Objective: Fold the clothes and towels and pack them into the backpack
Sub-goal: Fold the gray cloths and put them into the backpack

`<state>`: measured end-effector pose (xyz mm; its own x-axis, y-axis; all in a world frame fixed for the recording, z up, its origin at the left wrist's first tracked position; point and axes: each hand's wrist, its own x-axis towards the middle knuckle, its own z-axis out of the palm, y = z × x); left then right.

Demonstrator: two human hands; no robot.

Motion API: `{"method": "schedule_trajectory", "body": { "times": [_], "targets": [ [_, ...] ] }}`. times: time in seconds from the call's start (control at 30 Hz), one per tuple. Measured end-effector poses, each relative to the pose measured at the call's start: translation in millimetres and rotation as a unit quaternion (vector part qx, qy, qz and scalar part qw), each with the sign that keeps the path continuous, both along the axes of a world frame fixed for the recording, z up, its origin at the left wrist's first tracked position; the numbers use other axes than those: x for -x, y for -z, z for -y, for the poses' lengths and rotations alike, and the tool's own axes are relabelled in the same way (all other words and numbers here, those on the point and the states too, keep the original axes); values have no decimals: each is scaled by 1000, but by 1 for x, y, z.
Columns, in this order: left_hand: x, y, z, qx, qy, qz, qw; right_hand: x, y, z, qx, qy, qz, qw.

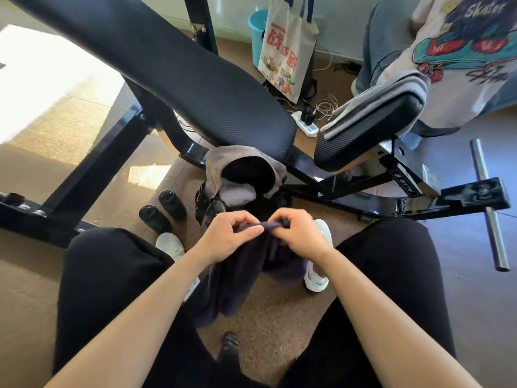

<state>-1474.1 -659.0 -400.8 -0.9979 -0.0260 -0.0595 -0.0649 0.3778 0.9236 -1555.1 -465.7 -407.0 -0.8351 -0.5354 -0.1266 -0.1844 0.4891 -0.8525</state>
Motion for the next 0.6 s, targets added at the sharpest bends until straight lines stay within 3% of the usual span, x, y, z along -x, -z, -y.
{"method": "schedule_trajectory", "body": {
  "times": [0.1, 0.17, 0.37, 0.5, 0.6],
  "targets": [
    [1, 11, 18, 39, -45, 40, 997, 19, -10, -9, 86, 206, 17, 975],
    [1, 17, 27, 44, -47, 62, 996, 32, -16, -20, 124, 285, 32, 950],
    [3, 25, 21, 132, -14, 16, 991, 30, -28, -25, 134, 259, 29, 956],
    [11, 18, 10, 39, 3, 66, 997, 32, -30, -29, 152, 294, 38, 943],
    [9, 21, 3, 24, 20, 69, 997, 37, -27, -31, 172, 320, 63, 930]
  ]
}}
